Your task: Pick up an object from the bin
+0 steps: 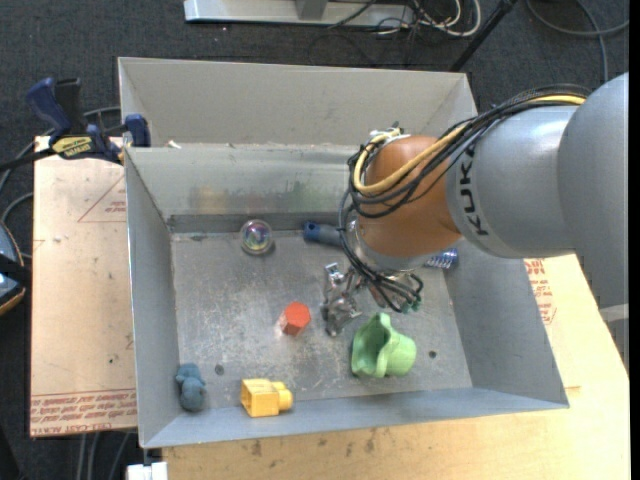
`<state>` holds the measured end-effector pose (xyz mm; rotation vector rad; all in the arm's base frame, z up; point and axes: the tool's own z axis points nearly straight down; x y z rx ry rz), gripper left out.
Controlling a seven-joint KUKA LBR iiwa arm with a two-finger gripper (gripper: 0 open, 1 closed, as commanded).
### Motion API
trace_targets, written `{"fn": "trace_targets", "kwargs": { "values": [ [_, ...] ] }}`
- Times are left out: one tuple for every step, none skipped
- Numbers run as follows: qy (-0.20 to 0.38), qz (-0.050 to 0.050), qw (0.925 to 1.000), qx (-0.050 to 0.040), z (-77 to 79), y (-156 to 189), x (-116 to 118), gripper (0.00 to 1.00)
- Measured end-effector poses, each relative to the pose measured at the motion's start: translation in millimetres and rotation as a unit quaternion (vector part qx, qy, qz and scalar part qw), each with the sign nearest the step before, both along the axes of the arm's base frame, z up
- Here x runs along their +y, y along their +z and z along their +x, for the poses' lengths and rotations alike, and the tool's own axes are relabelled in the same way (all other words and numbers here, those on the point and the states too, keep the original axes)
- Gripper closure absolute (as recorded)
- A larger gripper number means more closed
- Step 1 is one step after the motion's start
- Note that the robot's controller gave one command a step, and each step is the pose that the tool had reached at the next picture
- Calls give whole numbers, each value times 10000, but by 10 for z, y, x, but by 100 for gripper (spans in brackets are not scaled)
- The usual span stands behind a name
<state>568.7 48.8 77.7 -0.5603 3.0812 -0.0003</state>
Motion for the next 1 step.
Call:
{"fn": "trace_targets", "kwargs": {
  "values": [
    [0,6,10000,-11,-5,-20,3,0]
  ]
}}
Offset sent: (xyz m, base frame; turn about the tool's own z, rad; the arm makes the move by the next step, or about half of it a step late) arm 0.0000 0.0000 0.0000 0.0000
